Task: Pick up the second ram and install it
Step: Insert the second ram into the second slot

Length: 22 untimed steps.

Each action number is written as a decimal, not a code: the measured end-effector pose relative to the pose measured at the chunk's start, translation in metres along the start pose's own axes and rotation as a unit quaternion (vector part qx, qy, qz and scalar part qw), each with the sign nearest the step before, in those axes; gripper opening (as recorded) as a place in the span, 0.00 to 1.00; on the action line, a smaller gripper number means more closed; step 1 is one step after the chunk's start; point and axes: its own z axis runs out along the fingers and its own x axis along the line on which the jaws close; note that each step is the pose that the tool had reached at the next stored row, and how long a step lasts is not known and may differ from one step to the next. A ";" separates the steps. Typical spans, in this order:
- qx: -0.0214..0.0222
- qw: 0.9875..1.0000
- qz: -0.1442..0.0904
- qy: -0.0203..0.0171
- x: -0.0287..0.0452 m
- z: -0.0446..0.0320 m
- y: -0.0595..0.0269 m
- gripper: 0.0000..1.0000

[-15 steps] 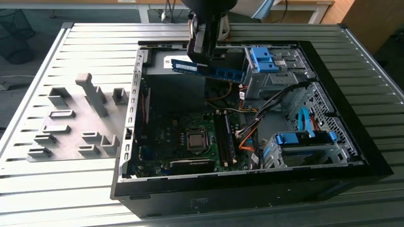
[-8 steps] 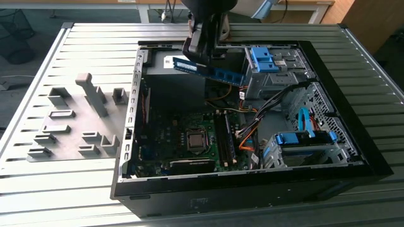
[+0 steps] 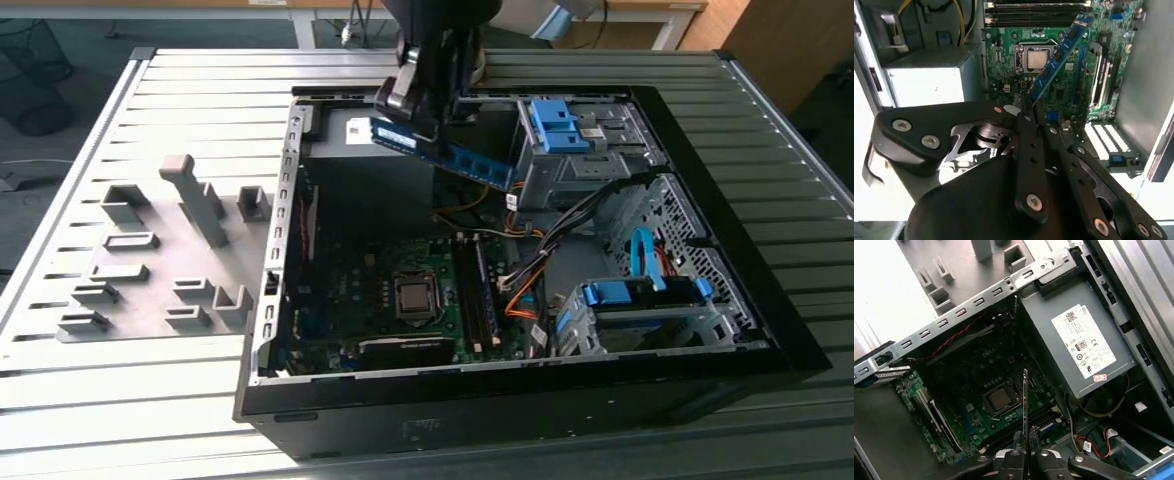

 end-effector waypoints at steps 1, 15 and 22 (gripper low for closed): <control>0.000 1.000 0.008 0.000 0.0000 0.0001 0.0000 0.14; 0.001 0.999 0.043 0.000 0.0000 0.0003 0.0000 0.14; 0.001 0.999 0.043 0.000 0.0000 0.0003 0.0000 0.14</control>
